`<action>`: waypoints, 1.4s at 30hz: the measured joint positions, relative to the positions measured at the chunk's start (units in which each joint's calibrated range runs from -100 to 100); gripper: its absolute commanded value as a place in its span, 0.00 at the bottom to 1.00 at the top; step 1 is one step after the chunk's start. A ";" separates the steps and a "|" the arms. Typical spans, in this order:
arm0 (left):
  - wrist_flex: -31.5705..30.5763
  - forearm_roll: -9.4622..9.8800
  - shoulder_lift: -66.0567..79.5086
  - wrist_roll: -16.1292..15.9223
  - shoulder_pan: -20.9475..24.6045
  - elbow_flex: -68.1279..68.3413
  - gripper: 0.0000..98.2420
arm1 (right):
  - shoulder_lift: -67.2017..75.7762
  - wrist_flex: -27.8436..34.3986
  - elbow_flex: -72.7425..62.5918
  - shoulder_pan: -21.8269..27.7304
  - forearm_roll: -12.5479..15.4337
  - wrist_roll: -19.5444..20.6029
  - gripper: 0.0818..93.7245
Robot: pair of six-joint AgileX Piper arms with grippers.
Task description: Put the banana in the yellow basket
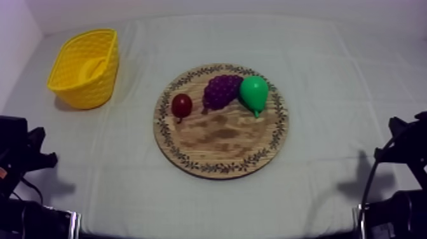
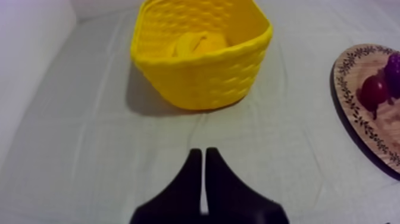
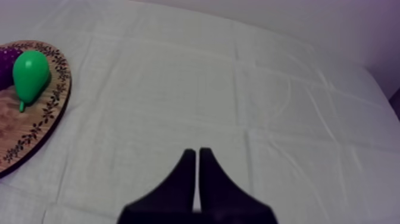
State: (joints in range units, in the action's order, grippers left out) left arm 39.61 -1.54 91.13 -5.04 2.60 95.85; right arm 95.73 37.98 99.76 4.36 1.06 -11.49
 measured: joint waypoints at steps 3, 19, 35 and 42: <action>0.50 0.83 3.69 0.82 -0.11 0.97 0.00 | 0.00 0.00 0.00 0.00 0.00 0.00 0.00; -4.35 3.07 8.67 11.79 -0.87 3.38 0.00 | 0.00 0.00 0.00 0.00 0.00 0.00 0.00; -6.60 3.39 8.67 15.40 -0.88 3.80 0.00 | 0.00 0.00 0.00 0.00 0.00 0.00 0.00; -6.60 3.39 8.67 15.37 -0.88 3.80 0.00 | 0.00 0.00 0.00 0.00 0.00 0.00 0.00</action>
State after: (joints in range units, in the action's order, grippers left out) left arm 33.01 1.86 99.80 10.33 1.72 99.65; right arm 95.73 37.98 99.76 4.36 1.06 -11.49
